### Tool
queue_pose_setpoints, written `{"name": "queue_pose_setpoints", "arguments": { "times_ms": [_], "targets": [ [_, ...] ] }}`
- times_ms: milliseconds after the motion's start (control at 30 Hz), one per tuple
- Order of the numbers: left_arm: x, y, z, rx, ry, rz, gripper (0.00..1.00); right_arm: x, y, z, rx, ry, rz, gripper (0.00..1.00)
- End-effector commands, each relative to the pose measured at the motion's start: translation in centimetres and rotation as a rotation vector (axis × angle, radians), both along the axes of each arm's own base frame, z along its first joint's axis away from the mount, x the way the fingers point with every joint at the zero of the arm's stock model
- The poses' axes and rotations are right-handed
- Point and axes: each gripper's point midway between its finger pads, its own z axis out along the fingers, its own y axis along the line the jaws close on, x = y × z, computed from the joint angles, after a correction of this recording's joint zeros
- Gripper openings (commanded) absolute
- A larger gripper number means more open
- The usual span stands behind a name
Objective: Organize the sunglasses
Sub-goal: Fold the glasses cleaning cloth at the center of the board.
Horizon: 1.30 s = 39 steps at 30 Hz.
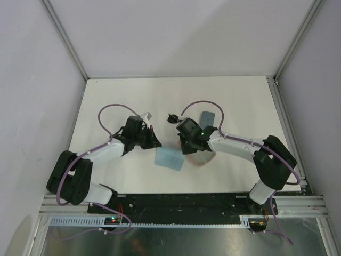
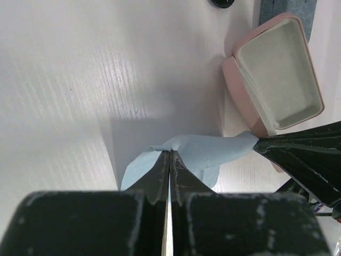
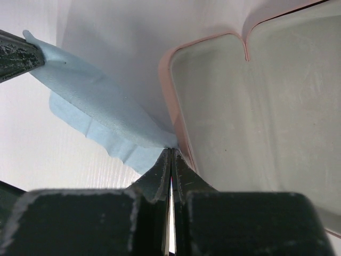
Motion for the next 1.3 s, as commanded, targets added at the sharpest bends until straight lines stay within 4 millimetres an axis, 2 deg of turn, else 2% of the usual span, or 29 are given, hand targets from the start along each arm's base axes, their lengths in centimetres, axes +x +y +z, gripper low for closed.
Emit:
{"name": "queue_pose_setpoints", "arguments": {
  "times_ms": [0,400,867,1267],
  "targets": [
    [-0.3,-0.7,1.7,-0.048,-0.033,-0.016,0.01,-0.5,0.7,2.0,0.026,-0.035,0.055,0.00],
    [-2.4,-0.2,0.4,-0.050,0.003,-0.032,0.01,-3.2,2.2,0.2,-0.009,0.013,0.111,0.00],
    [-4.8,0.6,-1.0,-0.049,0.038,-0.030,0.01,-4.8,2.0,-1.6,-0.085,0.036,0.130,0.00],
    [-5.9,0.9,-1.8,-0.039,0.058,-0.036,0.02,-5.6,2.1,-2.5,-0.116,0.042,0.139,0.00]
  ]
}}
